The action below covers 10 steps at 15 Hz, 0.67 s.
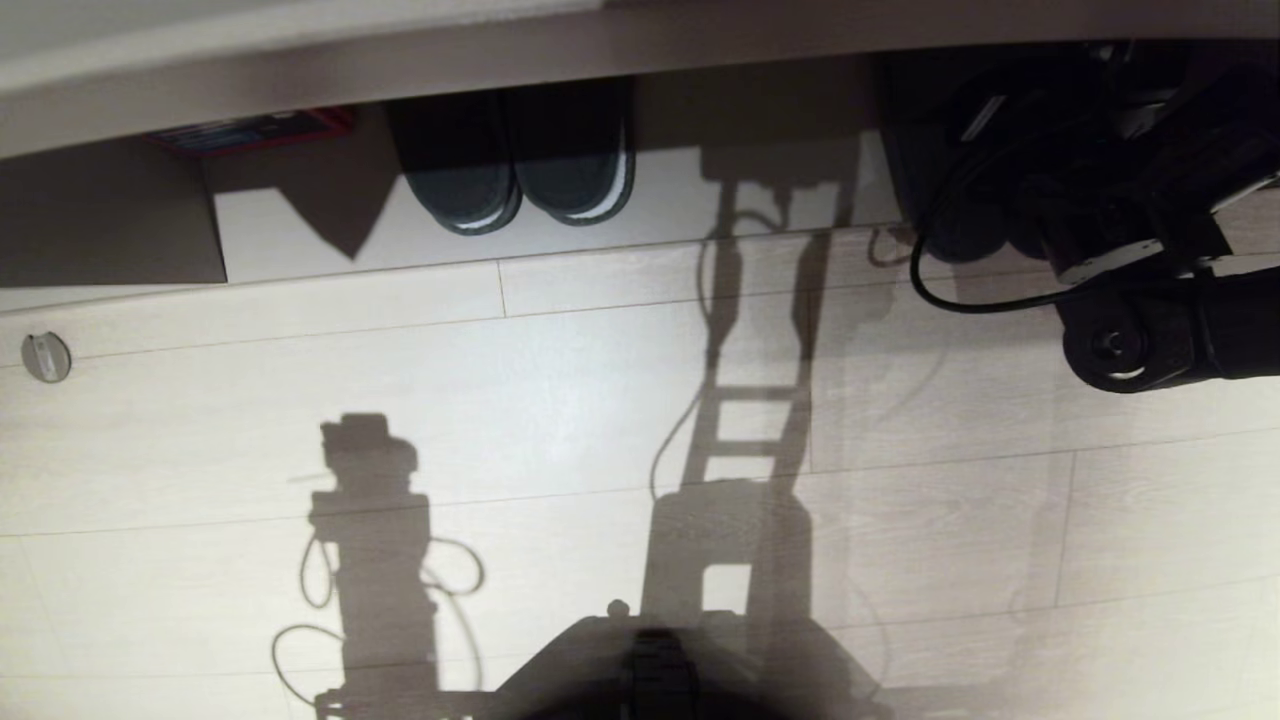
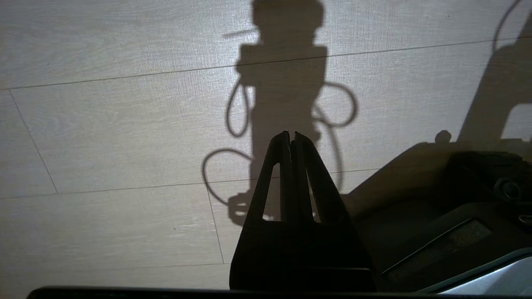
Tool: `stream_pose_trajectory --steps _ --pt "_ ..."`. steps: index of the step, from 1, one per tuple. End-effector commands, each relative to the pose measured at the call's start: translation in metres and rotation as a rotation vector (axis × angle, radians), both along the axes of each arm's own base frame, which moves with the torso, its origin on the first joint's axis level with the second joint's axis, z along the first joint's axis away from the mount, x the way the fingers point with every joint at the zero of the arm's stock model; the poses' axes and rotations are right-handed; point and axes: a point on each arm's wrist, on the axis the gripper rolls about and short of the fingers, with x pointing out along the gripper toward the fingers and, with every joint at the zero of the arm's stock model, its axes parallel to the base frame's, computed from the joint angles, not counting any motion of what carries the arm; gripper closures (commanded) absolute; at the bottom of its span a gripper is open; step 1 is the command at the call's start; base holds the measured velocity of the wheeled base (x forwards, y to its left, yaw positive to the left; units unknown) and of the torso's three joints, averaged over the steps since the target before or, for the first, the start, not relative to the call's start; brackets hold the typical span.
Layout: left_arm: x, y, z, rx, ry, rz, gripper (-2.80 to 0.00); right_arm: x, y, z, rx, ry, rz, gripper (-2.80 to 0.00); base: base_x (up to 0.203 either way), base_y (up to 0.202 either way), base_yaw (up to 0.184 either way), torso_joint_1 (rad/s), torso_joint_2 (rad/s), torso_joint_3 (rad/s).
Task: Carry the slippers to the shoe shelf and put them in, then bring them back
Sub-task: Pick up the slippers in the shoe cabinet
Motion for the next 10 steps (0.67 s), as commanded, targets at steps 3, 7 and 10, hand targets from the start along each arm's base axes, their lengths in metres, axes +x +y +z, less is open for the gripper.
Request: stream_pose_trajectory --steps 3,7,10 --pt "0.0 0.0 0.0 -0.001 0.001 0.001 0.0 -0.041 -0.005 0.003 -0.015 0.081 0.003 0.0 0.0 0.0 0.0 0.0 0.0 0.0" --pt "0.0 0.0 0.0 -0.001 0.001 0.001 0.0 -0.106 -0.013 -0.029 -0.046 0.26 0.018 0.0 0.0 0.0 0.0 0.0 0.0 0.0" --pt "0.0 0.0 0.0 -0.001 0.001 0.001 0.0 -0.177 -0.025 -0.059 -0.064 0.354 0.023 0.0 0.0 0.0 0.0 0.0 0.0 0.0"
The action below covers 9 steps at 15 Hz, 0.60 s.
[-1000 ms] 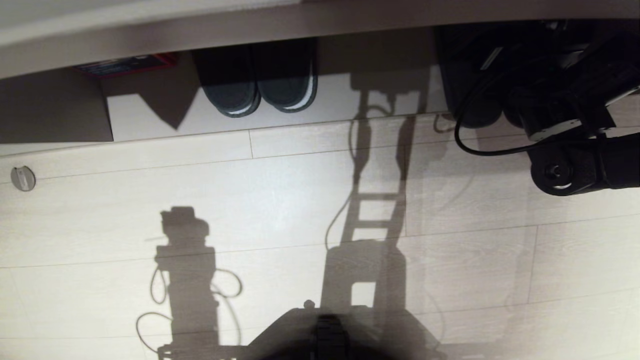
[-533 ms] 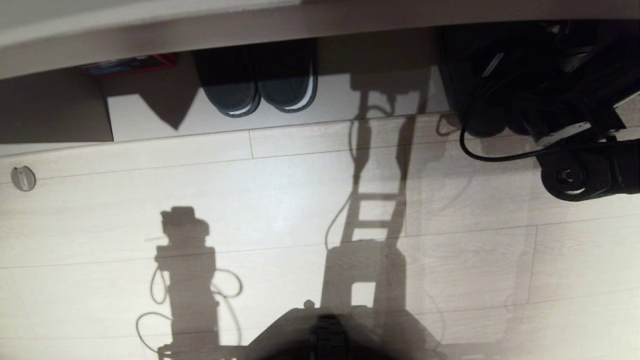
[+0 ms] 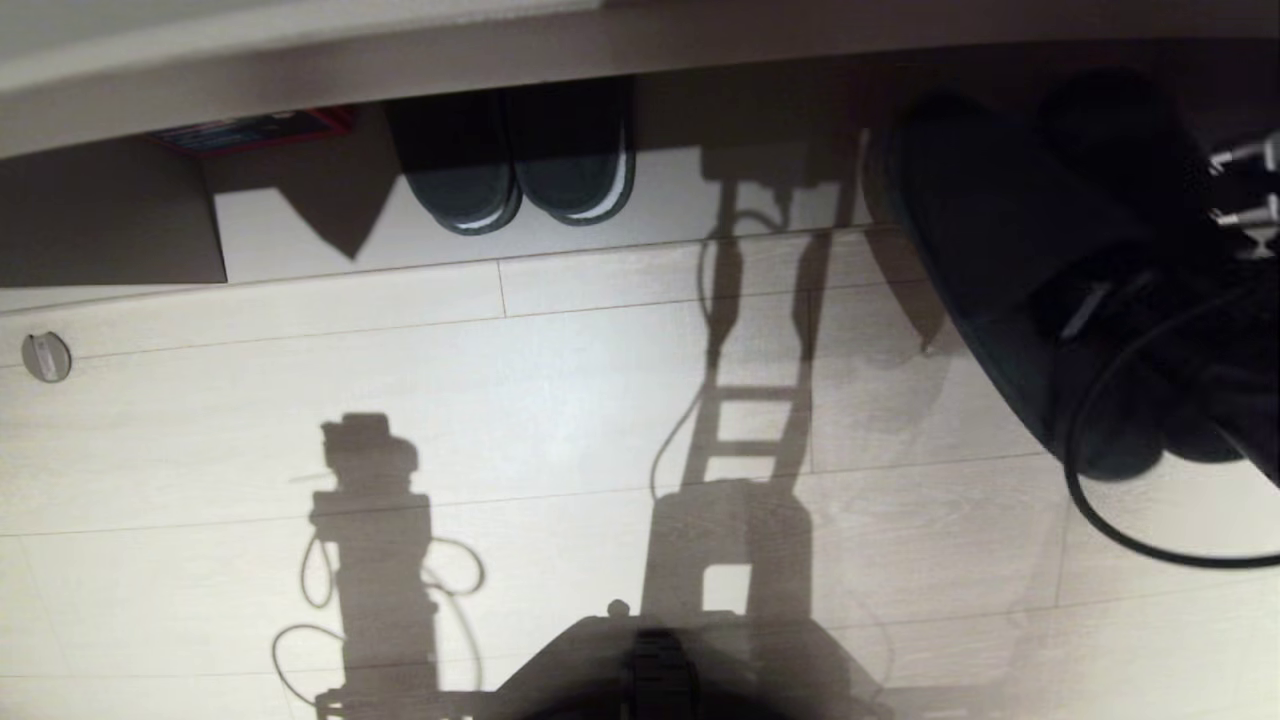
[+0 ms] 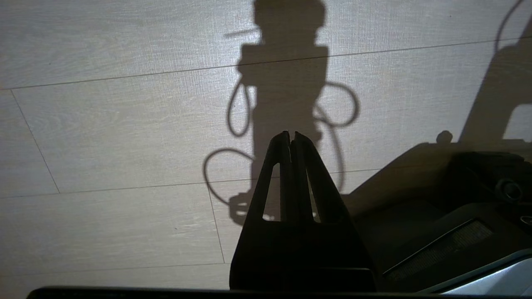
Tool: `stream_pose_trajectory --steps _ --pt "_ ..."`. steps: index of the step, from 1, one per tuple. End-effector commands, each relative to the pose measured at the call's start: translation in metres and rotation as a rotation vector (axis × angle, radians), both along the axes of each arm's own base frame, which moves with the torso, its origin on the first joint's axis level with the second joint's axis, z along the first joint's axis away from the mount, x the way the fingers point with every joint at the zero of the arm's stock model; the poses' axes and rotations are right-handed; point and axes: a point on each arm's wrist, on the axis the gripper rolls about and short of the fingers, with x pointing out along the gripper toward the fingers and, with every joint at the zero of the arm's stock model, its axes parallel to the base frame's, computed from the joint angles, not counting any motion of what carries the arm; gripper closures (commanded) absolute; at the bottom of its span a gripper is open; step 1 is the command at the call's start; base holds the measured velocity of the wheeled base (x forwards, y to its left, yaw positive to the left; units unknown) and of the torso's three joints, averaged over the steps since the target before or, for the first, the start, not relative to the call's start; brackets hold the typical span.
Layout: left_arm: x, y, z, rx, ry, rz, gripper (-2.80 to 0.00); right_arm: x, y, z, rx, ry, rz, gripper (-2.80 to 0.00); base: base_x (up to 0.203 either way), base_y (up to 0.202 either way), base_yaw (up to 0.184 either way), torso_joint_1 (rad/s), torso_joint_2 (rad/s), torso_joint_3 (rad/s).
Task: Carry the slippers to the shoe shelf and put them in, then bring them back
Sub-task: Pick up the slippers in the shoe cabinet, then place the slippers on the floor
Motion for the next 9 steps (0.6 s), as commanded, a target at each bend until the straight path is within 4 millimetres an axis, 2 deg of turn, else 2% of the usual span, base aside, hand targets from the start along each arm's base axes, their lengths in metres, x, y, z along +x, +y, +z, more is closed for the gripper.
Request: stream_pose_trajectory --steps 1,3,5,7,9 --pt "0.0 0.0 0.0 0.0 0.001 0.0 0.0 -0.058 -0.01 0.0 0.007 -0.054 0.001 0.0 0.0 0.0 0.0 0.0 0.0 0.0" --pt "0.0 0.0 0.0 0.0 0.001 0.0 0.0 -0.094 -0.017 -0.014 0.003 -0.042 0.001 0.0 0.0 0.0 0.0 0.0 0.0 0.0" --pt "0.0 0.0 0.0 0.001 0.001 0.0 0.0 -0.117 -0.021 -0.024 -0.004 -0.011 0.001 0.0 0.0 0.0 0.0 0.0 0.0 0.0" --pt "0.0 0.0 0.0 0.004 0.001 -0.001 0.0 -0.159 -0.029 -0.024 0.004 -0.057 -0.005 0.0 0.0 0.0 0.0 0.0 0.0 0.0" --pt "0.0 0.0 0.0 0.003 0.001 -0.002 0.0 -0.202 -0.037 -0.034 0.011 -0.095 -0.02 0.0 0.0 0.0 0.0 0.0 0.0 0.0"
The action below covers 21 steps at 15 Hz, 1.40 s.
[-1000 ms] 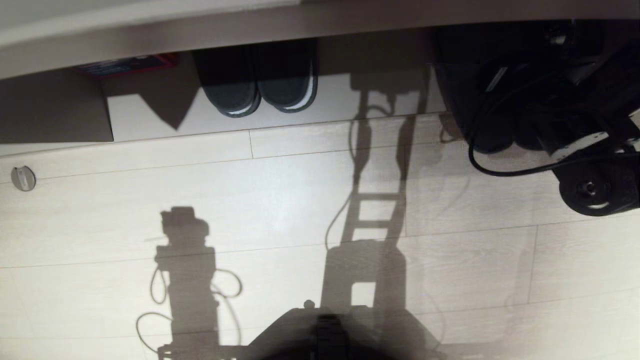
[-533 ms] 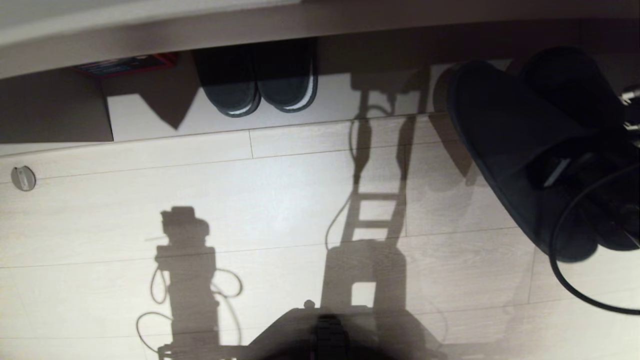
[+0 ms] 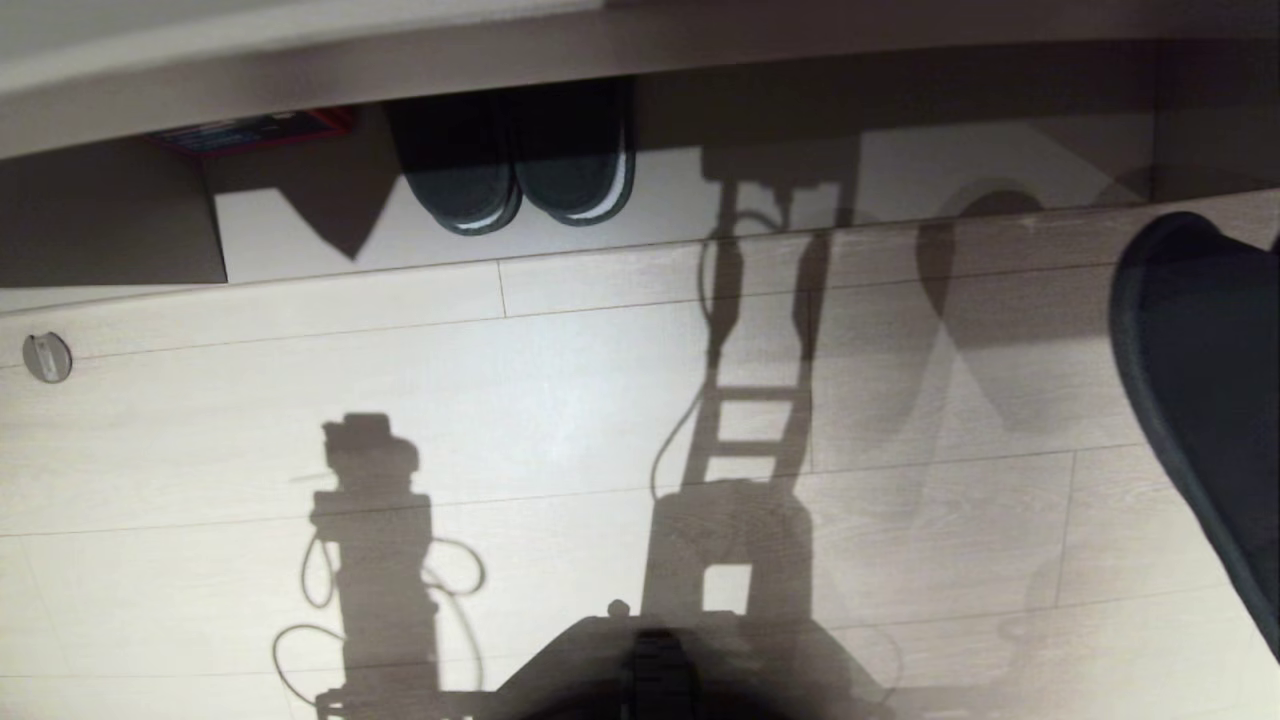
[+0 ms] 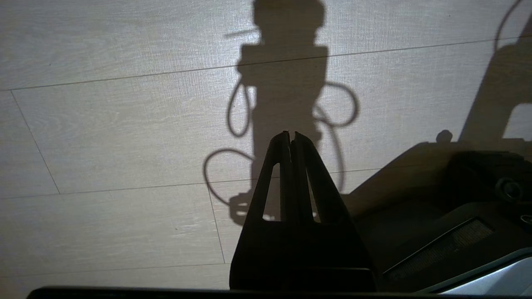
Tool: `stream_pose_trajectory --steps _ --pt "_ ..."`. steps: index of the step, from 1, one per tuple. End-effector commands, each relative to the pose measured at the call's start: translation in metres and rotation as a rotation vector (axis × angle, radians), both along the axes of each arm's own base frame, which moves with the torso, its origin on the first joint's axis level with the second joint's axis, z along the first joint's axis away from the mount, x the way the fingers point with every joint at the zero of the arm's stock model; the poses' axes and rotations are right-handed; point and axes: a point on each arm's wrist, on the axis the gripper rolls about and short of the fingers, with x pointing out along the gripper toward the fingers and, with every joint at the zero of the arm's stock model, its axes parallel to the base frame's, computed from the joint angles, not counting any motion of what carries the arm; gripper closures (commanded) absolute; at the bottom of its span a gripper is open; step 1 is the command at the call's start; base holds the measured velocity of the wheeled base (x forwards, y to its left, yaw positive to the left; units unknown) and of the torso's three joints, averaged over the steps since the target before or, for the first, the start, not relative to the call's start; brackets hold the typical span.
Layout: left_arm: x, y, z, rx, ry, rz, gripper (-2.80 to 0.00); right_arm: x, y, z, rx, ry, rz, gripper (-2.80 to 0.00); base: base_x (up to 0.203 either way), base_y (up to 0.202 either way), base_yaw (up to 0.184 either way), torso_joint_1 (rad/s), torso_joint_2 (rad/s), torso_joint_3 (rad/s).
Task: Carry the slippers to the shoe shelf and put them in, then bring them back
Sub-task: Place the slippers on the floor
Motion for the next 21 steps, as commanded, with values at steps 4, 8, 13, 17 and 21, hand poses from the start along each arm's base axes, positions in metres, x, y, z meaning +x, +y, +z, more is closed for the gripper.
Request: stream_pose_trajectory --steps 4,8,13,17,21 --pt "0.0 0.0 0.0 -0.001 0.001 -0.001 0.0 -0.066 -0.01 -0.05 0.031 -0.023 -0.046 0.0 0.0 0.0 0.0 0.0 0.0 0.0" --pt "0.0 0.0 0.0 -0.001 0.001 0.0 0.0 -0.063 -0.01 -0.074 0.045 -0.031 -0.087 0.0 0.0 0.0 0.0 0.0 0.0 0.0" --pt "0.0 0.0 0.0 -0.001 0.001 -0.001 0.0 -0.084 -0.006 -0.122 0.033 0.09 0.008 0.0 0.0 0.0 0.0 0.0 0.0 0.0" --pt "0.0 0.0 0.0 0.0 0.001 -0.001 0.0 -0.082 -0.008 -0.148 0.058 0.312 -0.09 0.0 0.0 0.0 0.0 0.0 0.0 0.0" --pt "0.0 0.0 0.0 0.0 0.001 0.001 0.0 -0.082 -0.008 -0.149 0.068 0.32 -0.09 0.0 0.0 0.0 0.0 0.0 0.0 0.0"
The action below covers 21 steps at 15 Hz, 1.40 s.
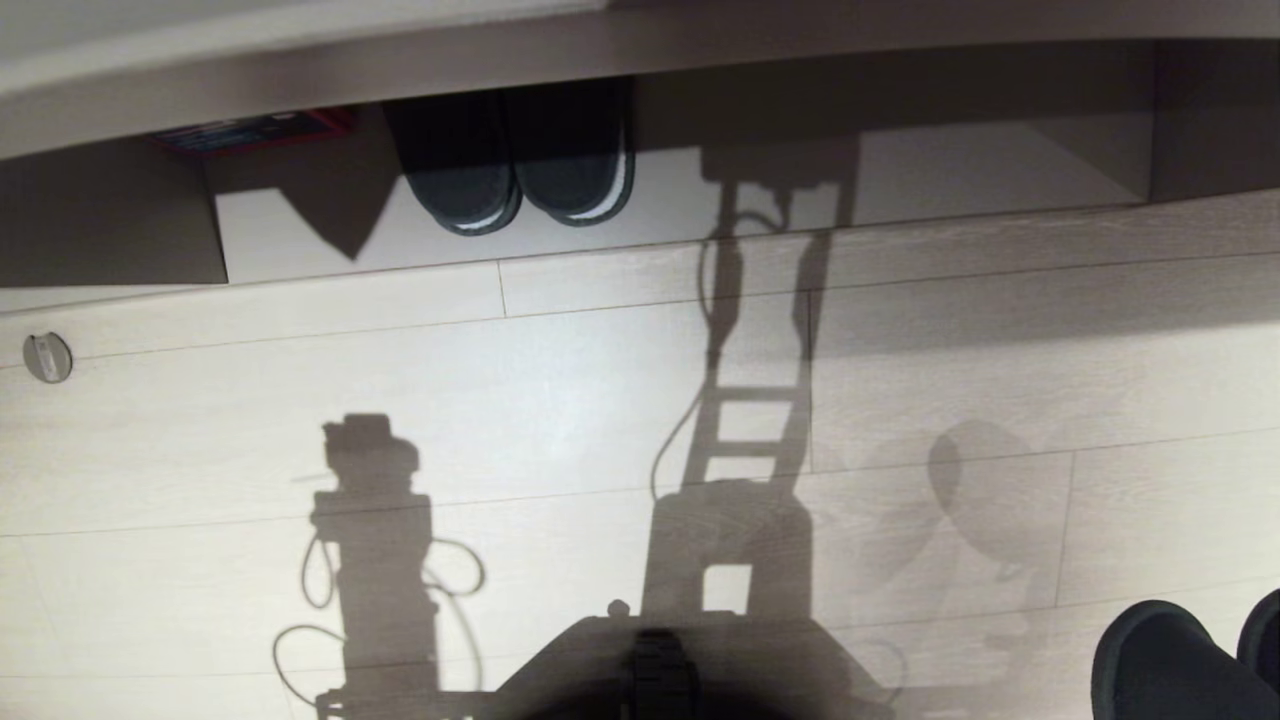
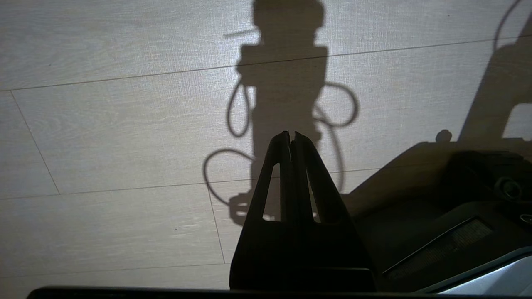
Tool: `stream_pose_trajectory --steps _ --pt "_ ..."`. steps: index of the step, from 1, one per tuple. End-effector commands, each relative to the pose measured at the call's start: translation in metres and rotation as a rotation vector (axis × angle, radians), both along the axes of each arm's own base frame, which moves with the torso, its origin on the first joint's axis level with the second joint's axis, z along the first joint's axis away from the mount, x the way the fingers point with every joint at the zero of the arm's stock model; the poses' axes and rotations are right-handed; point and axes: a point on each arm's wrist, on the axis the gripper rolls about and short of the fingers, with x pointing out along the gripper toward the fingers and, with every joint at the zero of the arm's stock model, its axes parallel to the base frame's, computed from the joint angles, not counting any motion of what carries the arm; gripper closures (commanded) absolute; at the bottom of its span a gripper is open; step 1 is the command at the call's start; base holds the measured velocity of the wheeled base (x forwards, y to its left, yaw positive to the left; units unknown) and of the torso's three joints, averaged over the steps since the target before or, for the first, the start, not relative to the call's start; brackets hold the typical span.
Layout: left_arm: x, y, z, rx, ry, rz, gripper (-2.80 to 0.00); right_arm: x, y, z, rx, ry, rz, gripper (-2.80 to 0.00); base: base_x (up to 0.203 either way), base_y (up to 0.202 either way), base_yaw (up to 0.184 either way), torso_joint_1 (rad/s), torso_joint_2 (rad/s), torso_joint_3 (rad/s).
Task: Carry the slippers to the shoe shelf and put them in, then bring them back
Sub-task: Place the slippers on the floor
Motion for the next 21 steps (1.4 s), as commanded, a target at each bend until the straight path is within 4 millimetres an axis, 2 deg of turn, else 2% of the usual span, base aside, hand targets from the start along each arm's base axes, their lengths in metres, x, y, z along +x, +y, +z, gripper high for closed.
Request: stream_pose_trajectory --steps 1,6,21 --pt "0.0001 0.0 -0.0004 0.0 0.001 0.002 0.0 0.0001 0.0 -0.0014 0.002 0.011 0.0 0.0 0.0 0.0 0.0 0.0 0.0 0.0" --pt "0.0001 0.0 -0.0004 -0.003 0.001 0.003 0.0 0.0001 0.0 -0.0011 0.016 0.009 0.001 0.0 0.0 0.0 0.0 0.002 0.0 0.056" --pt "0.0001 0.0 -0.0004 -0.005 0.001 0.002 0.0 -0.0001 -0.0001 -0.0014 0.023 0.007 -0.005 0.0 0.0 0.0 0.0 0.0 0.0 0.2"
